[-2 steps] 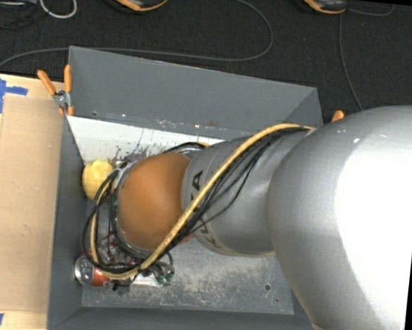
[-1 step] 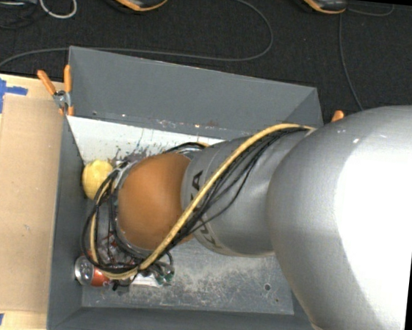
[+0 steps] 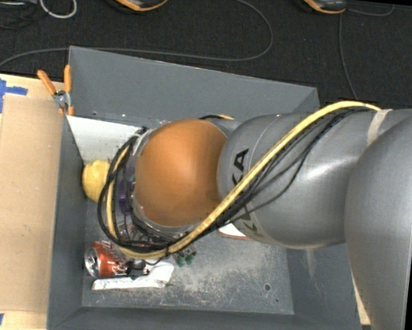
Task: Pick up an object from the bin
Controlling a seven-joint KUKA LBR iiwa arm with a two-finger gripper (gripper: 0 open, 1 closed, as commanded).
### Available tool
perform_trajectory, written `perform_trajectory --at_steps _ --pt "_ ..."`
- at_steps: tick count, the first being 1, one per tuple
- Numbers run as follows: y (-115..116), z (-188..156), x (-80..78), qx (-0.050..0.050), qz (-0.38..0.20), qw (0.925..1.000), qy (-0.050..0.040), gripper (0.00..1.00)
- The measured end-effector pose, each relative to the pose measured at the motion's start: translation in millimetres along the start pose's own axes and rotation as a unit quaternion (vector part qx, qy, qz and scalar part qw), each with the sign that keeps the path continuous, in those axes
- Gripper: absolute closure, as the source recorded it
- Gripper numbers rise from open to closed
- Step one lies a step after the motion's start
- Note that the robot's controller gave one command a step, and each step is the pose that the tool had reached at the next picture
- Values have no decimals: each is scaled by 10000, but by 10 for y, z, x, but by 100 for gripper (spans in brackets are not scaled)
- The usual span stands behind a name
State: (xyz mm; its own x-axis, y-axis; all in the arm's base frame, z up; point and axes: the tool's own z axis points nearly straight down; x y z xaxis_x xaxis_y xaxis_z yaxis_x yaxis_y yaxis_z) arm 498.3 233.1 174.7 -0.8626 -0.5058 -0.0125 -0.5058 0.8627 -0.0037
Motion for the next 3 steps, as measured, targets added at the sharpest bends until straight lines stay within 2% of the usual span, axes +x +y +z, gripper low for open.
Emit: perform_trajectory --at_steps 1,2,3 --pt "67 -257 -41 -6 -115 9999 -22 100" --pt "106 214 205 -5 -508 9987 -6 100" --pt "59 301 -90 -2 -662 9978 -49 100"
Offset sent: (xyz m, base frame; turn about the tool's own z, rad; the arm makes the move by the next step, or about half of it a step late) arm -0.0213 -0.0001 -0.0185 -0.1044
